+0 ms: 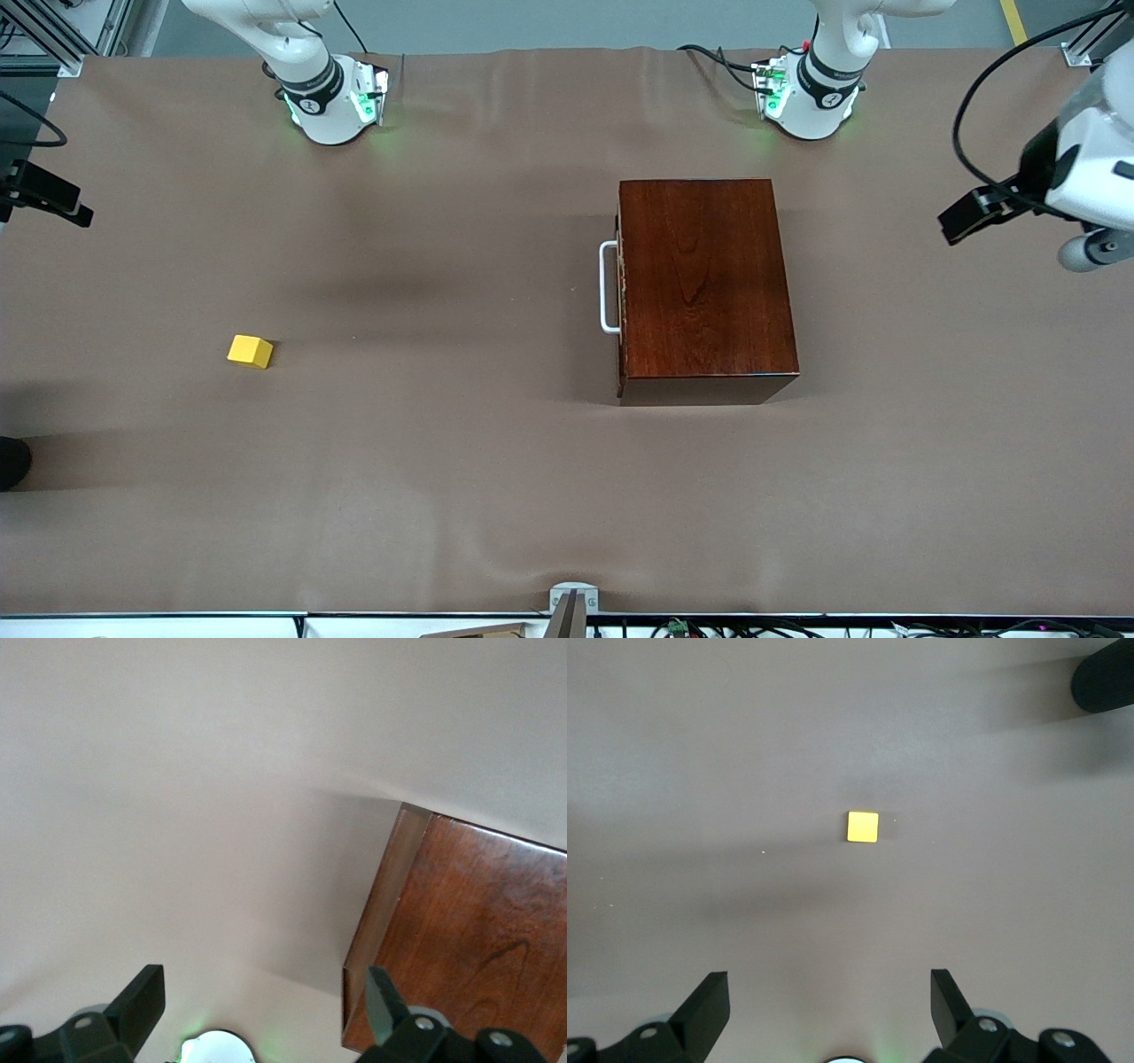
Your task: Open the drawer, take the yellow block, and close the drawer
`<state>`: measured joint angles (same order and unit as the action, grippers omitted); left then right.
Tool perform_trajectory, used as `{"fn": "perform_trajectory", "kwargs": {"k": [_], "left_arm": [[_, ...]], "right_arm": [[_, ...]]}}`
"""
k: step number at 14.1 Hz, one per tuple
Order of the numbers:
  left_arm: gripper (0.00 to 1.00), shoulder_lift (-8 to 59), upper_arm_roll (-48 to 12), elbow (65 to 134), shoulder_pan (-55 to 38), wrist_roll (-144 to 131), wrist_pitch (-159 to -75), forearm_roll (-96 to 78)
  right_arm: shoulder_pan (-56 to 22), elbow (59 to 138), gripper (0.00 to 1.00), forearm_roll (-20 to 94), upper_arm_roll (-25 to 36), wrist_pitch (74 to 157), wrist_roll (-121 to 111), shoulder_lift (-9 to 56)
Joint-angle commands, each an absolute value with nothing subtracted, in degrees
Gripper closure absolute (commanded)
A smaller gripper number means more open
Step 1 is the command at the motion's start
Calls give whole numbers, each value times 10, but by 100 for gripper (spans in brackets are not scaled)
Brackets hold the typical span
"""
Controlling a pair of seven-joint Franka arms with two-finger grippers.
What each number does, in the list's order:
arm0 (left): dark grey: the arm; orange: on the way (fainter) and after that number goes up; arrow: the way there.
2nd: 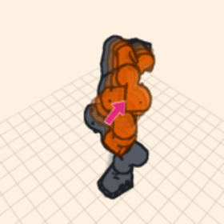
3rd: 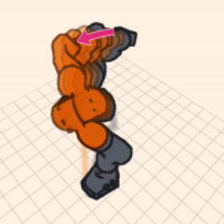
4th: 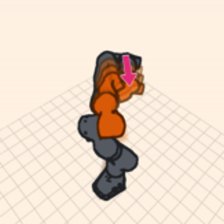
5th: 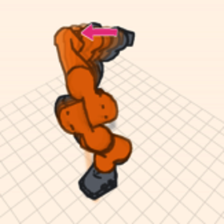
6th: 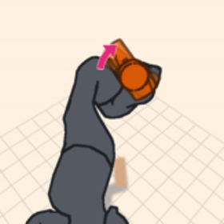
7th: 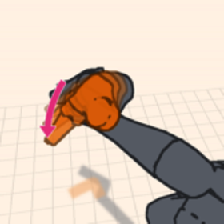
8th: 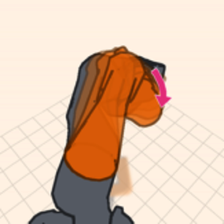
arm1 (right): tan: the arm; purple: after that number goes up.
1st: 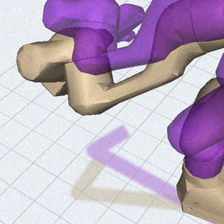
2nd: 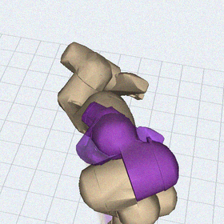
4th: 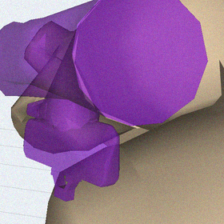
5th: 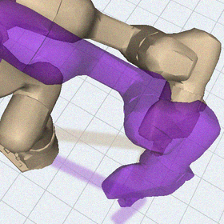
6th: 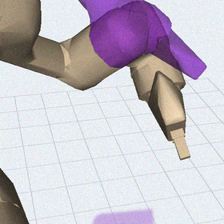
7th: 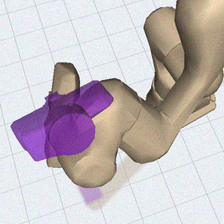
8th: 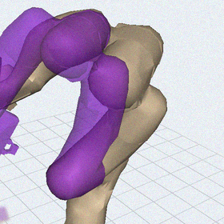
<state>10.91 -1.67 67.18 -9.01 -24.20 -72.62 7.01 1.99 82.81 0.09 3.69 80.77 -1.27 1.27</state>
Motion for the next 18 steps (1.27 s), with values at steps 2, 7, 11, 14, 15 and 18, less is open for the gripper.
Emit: {"fn": "perform_trajectory", "kwargs": {"k": [2, 7, 11, 14, 15, 18], "left_arm": [[0, 82, -20, 692, -56, -144, -735, 69], [0, 66, -23, 724, -36, -55, -750, 63], [0, -23, -25, 871, -19, -9, -844, 48], [0, -54, -24, 915, -18, 0, -853, 28], [0, -55, -24, 916, -17, 2, -854, 6], [0, -65, -23, 920, -18, -9, -849, -15]], "right_arm": [[33, 820, 0, -5, 24, 801, -14, 11], [33, 820, 0, -2, 24, 796, -13, 8], [32, 822, 0, -1, 24, 795, -14, 8], [33, 824, 0, -1, 24, 795, -14, 8], [33, 824, 0, -1, 24, 794, -14, 8], [32, 824, 0, -1, 24, 793, -14, 8]]}}
